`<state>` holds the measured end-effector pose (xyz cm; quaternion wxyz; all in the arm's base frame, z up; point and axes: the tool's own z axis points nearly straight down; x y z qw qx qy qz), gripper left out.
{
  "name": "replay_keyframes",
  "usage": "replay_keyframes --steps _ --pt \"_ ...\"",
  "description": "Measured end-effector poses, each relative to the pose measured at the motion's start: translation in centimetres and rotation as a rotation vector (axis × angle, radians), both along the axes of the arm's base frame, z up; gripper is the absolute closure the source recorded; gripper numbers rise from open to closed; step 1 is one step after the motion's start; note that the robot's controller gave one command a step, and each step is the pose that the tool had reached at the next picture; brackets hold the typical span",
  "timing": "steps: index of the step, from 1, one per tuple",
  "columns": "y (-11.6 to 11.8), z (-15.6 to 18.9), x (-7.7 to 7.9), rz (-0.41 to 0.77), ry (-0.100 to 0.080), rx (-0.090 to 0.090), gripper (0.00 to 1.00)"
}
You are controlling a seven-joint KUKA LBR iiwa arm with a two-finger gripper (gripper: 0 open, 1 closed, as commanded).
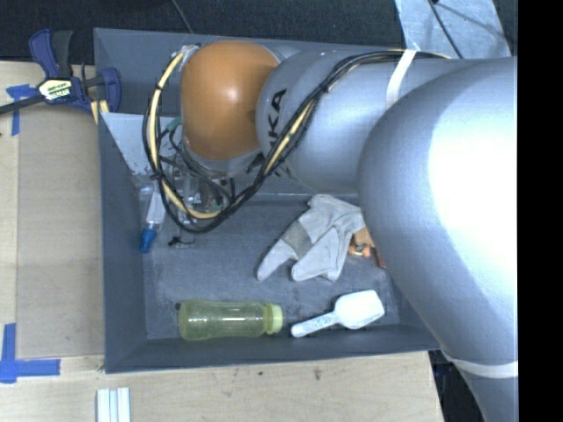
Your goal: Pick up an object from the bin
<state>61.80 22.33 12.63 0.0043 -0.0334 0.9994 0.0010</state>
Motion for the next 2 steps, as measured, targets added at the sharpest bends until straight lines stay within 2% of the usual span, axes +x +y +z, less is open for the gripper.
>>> replay_keyframes --steps 1,2 --pt "1.6 -2.7 -0.7 0.130 0.008 -0.004 0.00" --pt "1.3 -4.9 -0.5 0.064 -0.003 0.001 0.00"
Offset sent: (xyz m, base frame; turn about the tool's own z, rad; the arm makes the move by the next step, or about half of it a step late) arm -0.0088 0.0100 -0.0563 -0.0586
